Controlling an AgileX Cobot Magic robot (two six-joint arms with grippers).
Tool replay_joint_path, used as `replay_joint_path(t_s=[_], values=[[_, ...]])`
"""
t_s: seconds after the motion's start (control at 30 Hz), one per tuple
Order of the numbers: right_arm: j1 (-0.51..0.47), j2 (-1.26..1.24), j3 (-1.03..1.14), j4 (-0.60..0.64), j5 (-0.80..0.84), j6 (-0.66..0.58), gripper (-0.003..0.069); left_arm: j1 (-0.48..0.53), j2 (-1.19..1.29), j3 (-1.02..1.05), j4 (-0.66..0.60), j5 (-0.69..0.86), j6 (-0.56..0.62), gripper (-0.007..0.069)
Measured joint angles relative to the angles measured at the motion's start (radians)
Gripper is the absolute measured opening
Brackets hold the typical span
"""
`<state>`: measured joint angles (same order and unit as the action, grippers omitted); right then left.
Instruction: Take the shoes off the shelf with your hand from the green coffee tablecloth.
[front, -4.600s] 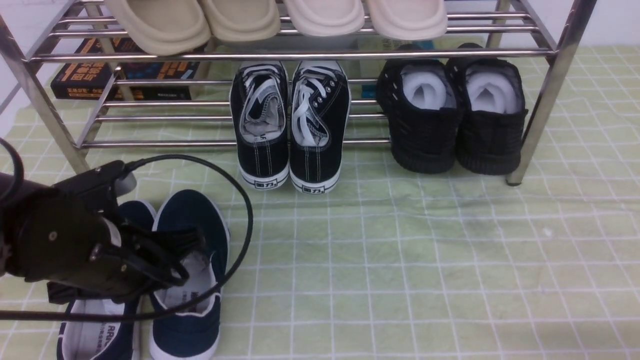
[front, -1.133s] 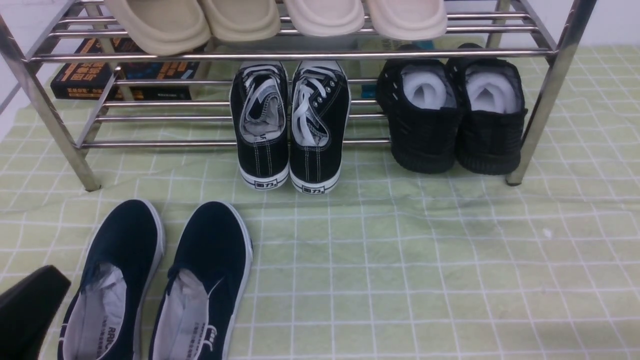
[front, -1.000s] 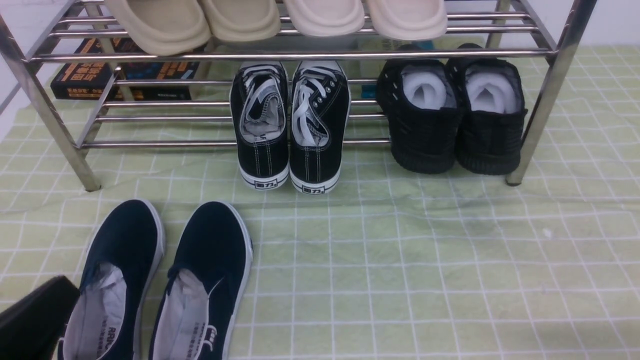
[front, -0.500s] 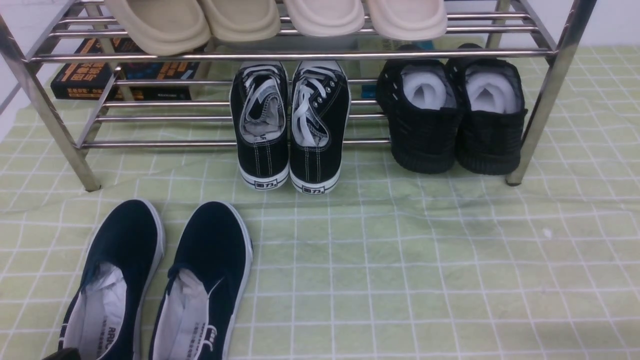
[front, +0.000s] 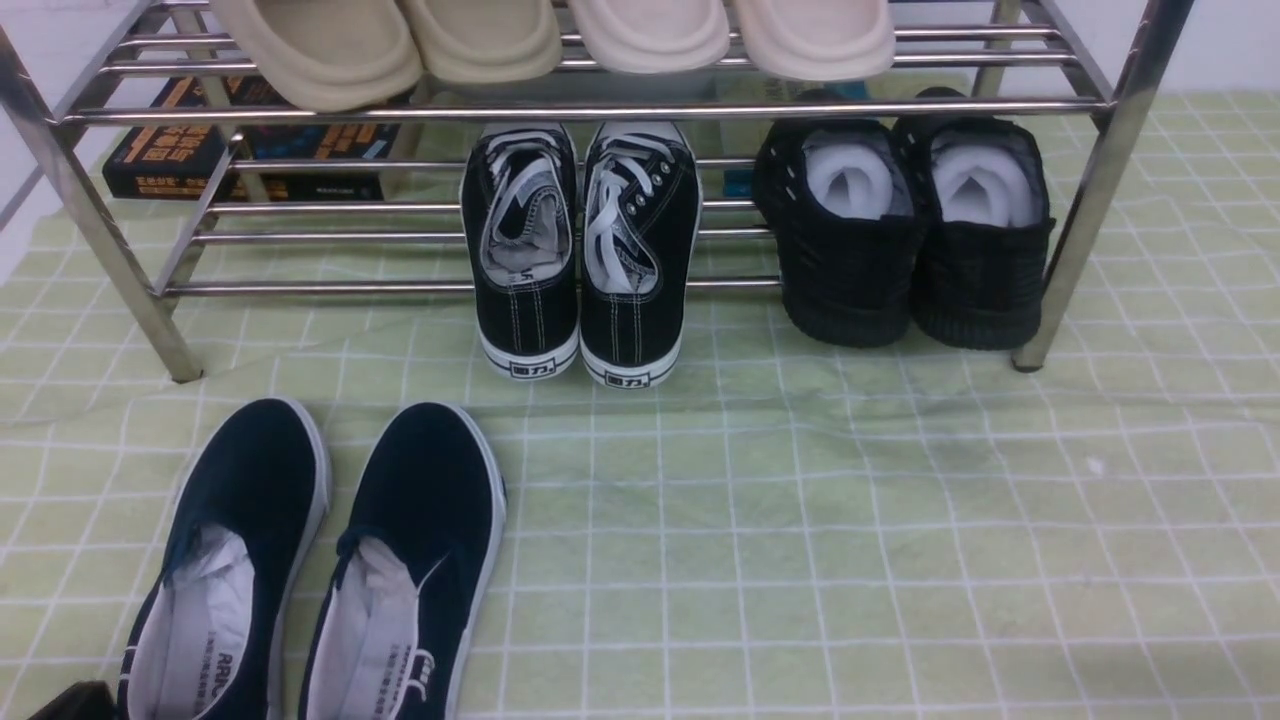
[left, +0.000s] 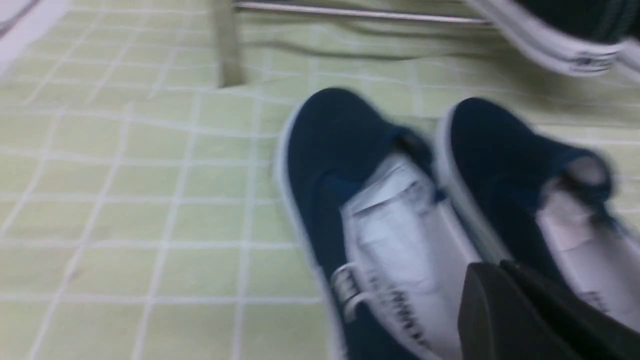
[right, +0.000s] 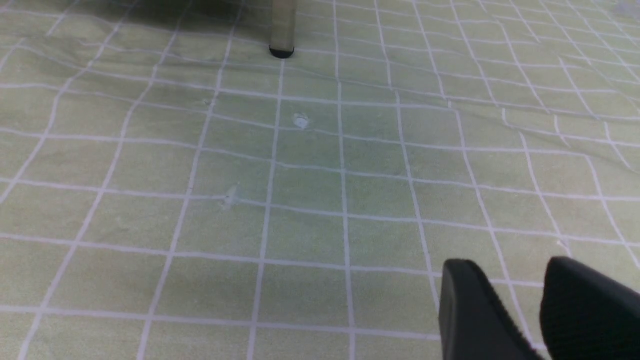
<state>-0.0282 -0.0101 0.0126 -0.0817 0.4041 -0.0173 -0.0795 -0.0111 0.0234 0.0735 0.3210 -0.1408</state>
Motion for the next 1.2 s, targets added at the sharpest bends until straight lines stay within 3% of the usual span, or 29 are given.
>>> replay_joint_path(t_s=[1.2], values=[[0.000, 0.000, 0.000, 0.000, 0.000, 0.000, 0.0237, 0.034, 0.000, 0.000, 0.010, 0.033, -0.015, 0.0052]])
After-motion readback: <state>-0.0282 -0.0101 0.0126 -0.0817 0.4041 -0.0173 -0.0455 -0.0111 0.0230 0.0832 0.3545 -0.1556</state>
